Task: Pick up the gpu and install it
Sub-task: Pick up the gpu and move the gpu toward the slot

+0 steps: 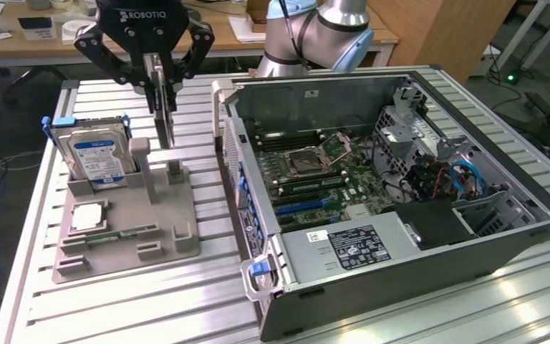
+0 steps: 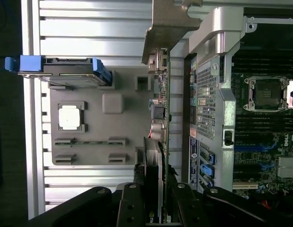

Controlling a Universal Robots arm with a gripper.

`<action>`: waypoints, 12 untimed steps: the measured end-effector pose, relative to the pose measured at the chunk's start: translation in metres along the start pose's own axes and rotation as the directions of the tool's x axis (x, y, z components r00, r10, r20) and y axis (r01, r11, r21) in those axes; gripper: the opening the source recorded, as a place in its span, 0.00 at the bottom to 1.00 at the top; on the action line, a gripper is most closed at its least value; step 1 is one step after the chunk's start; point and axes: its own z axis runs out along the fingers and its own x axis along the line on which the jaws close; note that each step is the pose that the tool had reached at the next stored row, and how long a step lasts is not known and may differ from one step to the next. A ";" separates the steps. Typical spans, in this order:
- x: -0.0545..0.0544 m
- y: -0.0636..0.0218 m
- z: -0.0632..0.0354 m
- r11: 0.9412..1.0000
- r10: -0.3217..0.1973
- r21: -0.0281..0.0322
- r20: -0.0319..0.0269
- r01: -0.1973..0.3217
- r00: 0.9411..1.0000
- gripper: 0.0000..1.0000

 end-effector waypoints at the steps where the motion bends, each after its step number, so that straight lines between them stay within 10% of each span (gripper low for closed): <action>1: -0.001 0.0000 0.0000 1.000 0.000 0.000 0.000 0.000 1.000 0.27; 12: -0.009 0.0001 0.0003 1.000 0.000 0.000 0.000 0.000 1.000 0.27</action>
